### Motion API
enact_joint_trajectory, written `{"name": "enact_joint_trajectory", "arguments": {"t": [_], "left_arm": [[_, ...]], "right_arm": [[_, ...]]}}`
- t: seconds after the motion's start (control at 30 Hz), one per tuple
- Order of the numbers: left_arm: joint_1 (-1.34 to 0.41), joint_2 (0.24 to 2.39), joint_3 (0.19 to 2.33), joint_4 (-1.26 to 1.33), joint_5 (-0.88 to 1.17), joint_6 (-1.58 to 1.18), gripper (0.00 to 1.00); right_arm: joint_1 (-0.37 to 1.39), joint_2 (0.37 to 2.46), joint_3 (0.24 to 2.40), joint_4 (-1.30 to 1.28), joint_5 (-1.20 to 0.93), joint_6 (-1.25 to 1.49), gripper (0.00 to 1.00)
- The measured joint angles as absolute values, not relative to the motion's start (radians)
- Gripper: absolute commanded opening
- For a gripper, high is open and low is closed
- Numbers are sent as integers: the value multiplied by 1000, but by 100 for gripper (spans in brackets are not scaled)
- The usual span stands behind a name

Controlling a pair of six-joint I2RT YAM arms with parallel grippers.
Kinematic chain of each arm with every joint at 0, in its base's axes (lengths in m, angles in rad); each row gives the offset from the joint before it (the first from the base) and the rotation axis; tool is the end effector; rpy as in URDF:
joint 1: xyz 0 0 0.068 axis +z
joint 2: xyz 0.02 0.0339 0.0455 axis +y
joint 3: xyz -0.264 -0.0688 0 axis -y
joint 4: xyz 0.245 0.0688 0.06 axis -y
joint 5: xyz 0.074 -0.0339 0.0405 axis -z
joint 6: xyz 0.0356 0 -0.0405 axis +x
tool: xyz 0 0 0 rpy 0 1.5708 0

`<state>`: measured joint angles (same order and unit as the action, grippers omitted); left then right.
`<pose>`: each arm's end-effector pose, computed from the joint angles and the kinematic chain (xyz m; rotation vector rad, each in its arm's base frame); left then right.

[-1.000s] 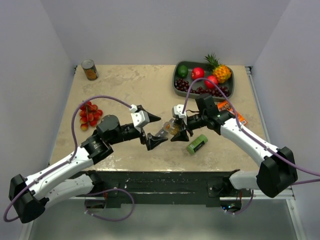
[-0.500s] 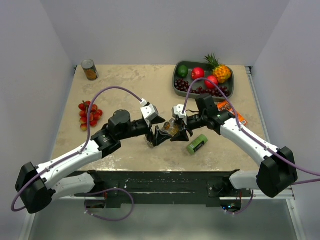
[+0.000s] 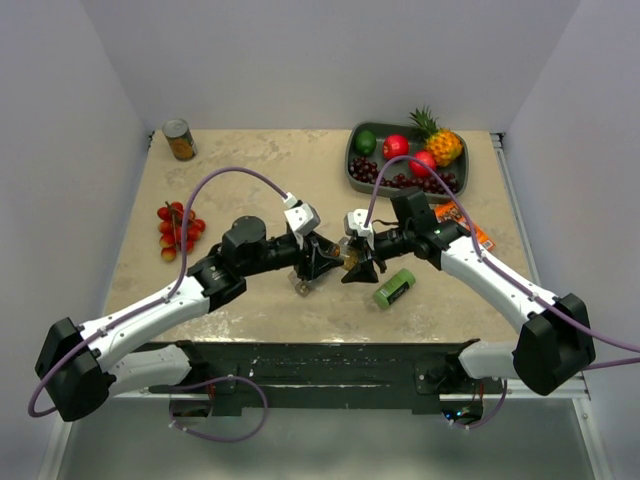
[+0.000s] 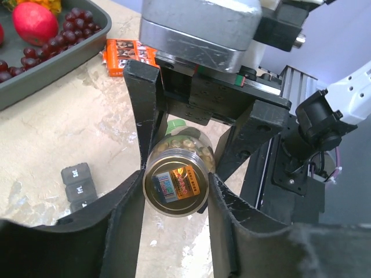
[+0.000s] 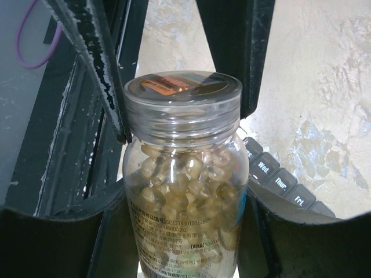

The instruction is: Sort the pills into containers

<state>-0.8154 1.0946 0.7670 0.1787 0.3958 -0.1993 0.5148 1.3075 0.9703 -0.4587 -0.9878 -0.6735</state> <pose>0.1655 -0.1957 0.3103 0.8453 1.6275 -1.0729 0.2185 0.1577 0.2771 -1.5543 1.4784 1.0567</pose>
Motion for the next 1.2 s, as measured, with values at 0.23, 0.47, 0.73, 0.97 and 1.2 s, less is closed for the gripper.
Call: {"name": "enact_joint_trajectory", "arguments": {"t": [0.23, 0.47, 0.73, 0.97, 1.2], "left_arm": [[-812, 1097, 771, 173, 397, -198, 0], [-812, 1087, 772, 156, 394, -197, 0], [-812, 1044, 771, 97, 370, -208, 0], [-796, 980, 770, 25, 327, -228, 0], [-706, 916, 773, -142, 190, -231, 0]], "right_arm": [[514, 1308, 970, -456, -987, -674, 3], [516, 1308, 970, -455, -988, -673, 42], [516, 1308, 970, -448, -989, -666, 99], [506, 1306, 970, -448, -987, -668, 99], [437, 1268, 970, -463, -983, -693, 99]]}}
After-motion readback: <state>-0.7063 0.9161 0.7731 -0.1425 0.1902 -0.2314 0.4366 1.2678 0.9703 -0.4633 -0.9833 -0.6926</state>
